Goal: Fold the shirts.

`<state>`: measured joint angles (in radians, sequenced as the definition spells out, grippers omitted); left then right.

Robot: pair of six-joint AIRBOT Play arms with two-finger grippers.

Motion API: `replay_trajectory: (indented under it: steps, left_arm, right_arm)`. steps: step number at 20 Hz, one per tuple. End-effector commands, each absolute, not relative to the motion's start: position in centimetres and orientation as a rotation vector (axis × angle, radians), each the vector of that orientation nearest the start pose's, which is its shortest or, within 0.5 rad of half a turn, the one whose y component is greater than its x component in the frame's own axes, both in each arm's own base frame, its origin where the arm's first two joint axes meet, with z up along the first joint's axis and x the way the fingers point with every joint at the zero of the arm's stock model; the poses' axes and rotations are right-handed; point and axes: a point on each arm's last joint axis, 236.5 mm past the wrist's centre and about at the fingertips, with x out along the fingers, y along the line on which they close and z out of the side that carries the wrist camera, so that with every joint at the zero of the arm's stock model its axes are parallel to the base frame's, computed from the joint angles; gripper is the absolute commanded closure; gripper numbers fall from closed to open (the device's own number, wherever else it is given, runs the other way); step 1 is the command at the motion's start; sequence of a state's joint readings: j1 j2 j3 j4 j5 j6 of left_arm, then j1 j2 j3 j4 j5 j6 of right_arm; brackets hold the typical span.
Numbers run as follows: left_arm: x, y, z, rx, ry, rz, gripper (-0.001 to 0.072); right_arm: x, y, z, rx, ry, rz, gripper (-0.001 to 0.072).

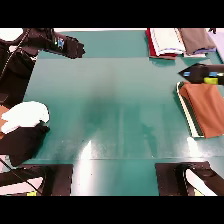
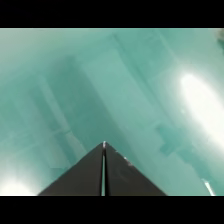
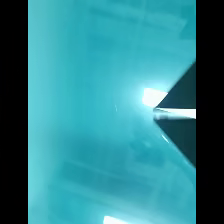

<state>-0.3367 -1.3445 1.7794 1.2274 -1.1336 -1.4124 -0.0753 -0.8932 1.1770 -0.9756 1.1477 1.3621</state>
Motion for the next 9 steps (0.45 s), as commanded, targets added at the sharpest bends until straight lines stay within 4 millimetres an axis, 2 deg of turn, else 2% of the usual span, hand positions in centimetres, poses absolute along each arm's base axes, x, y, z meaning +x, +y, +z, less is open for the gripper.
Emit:
replay_trajectory:
  steps: [1,4,9]
  left_arm:
    - [43.7,-22.8,25.6,0.005,0.646,-0.618,0.0686]
    - [44.5,-22.9,26.5,-0.008,0.596,-0.608,0.0685]
    - [45.5,-22.9,28.0,-0.027,0.522,-0.594,0.0685]
  right_arm:
    - [35.5,14.6,18.5,0.263,0.800,0.535,0.0692]
    - [35.6,15.4,18.0,0.259,0.814,0.552,0.0692]
    - [35.7,15.2,19.3,0.259,0.765,0.544,0.0692]
